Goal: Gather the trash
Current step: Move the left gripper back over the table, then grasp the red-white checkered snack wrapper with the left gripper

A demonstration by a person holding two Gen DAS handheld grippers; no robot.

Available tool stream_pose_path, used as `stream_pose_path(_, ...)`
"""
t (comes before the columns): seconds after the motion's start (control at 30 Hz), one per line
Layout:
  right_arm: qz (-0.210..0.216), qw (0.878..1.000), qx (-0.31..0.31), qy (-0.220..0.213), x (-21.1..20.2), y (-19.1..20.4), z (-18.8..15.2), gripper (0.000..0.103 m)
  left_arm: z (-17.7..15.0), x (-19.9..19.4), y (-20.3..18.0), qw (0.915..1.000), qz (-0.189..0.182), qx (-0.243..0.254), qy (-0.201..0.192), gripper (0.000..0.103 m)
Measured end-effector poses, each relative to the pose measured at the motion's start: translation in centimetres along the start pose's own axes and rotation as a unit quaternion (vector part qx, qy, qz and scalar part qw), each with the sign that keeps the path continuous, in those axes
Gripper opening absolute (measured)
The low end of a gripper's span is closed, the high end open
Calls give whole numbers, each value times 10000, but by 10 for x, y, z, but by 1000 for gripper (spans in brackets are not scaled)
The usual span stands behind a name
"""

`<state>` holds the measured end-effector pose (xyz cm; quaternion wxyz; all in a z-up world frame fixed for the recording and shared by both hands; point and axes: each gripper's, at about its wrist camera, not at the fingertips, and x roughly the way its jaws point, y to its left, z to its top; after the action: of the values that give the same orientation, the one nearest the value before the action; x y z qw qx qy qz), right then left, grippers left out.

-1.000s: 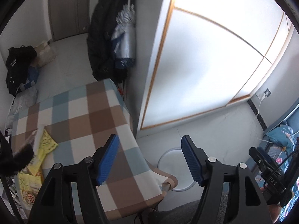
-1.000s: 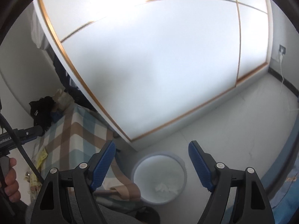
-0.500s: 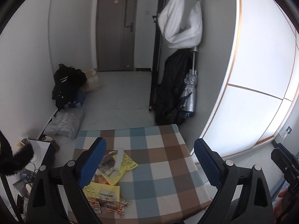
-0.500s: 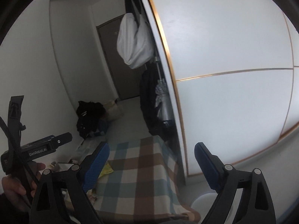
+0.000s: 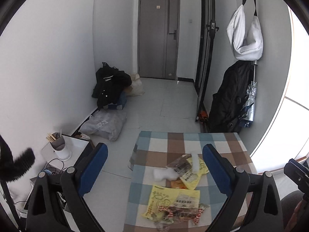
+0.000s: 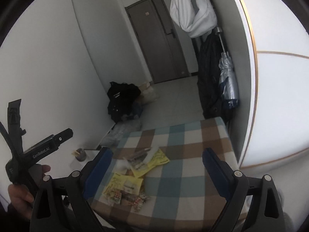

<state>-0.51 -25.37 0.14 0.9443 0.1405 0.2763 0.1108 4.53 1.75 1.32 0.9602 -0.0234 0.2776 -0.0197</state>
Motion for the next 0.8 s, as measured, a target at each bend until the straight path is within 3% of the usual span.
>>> stream_pose_path(0.53,222,9866,-424,1559,103,43,-62,95,-31,37,62,9891,-429,-813,1146,97)
stream_pose_path(0.8,589,9741,-635,2091,136,68,-75,84,-34,51,81,9846,-284,-1062,1360,97)
